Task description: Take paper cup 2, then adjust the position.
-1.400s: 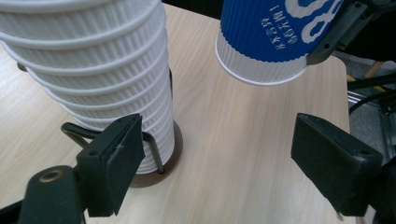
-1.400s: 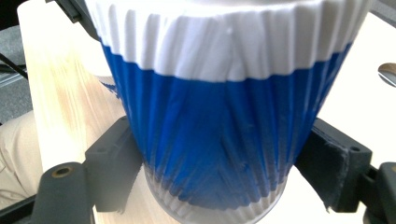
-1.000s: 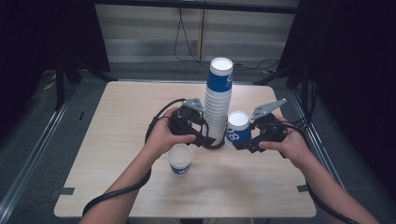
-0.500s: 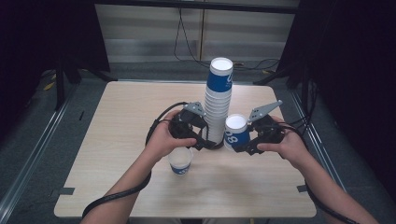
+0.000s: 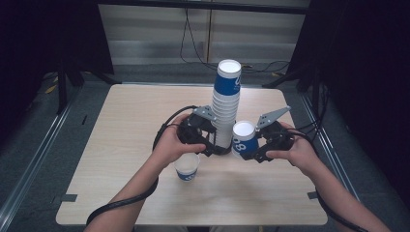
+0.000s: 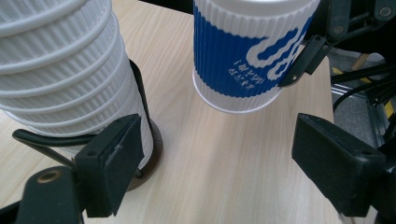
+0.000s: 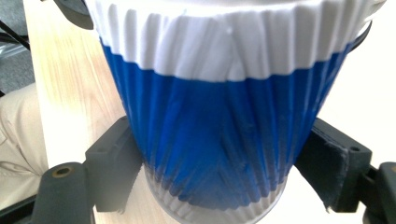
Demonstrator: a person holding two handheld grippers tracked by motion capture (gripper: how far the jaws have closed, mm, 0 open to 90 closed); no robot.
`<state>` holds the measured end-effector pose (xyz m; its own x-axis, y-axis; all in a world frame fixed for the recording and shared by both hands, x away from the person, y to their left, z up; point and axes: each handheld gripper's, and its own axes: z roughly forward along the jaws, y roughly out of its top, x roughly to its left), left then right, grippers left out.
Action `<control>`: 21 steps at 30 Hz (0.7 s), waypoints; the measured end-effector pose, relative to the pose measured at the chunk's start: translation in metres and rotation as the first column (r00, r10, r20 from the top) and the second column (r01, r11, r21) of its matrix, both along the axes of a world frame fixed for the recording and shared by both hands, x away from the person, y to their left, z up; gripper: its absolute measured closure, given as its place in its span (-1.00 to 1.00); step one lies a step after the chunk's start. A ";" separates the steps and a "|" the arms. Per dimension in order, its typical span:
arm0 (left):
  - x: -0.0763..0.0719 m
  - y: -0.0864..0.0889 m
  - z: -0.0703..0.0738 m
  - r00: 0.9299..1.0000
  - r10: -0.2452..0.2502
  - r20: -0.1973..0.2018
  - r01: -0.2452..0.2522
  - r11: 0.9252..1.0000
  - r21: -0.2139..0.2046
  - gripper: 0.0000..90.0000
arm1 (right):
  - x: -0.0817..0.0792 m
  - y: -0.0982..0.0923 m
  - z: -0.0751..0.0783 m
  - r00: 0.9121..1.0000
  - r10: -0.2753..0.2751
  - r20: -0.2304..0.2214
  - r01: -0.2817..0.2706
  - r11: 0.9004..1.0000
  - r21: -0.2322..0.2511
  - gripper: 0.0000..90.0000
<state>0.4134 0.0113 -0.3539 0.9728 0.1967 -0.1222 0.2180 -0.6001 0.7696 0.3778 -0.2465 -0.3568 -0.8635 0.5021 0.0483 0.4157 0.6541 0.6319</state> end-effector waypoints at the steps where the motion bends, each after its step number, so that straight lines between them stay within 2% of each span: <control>1: 0.000 0.000 0.001 1.000 0.002 0.002 -0.002 1.000 0.000 -0.64 | 0.000 0.000 0.000 1.000 0.000 0.000 0.000 1.000 0.000 -0.55; 8: -0.002 -0.001 0.005 1.000 -0.005 0.006 0.005 1.000 -0.005 -0.64 | -0.001 0.003 -0.001 1.000 0.009 -0.004 -0.009 1.000 -0.012 -0.55; 15: -0.001 -0.003 0.007 1.000 -0.018 0.000 0.018 1.000 -0.006 -0.64 | -0.001 0.003 -0.001 1.000 0.021 0.000 -0.021 1.000 -0.004 -0.55; 18: -0.001 -0.005 0.007 1.000 -0.016 -0.001 0.016 1.000 -0.003 -0.64 | -0.001 0.004 -0.002 1.000 0.019 -0.010 -0.019 1.000 -0.021 -0.55; 21: 0.001 -0.005 0.008 1.000 -0.021 -0.001 0.021 1.000 -0.005 -0.64 | 0.000 0.004 -0.004 1.000 0.019 -0.009 -0.019 1.000 -0.008 -0.55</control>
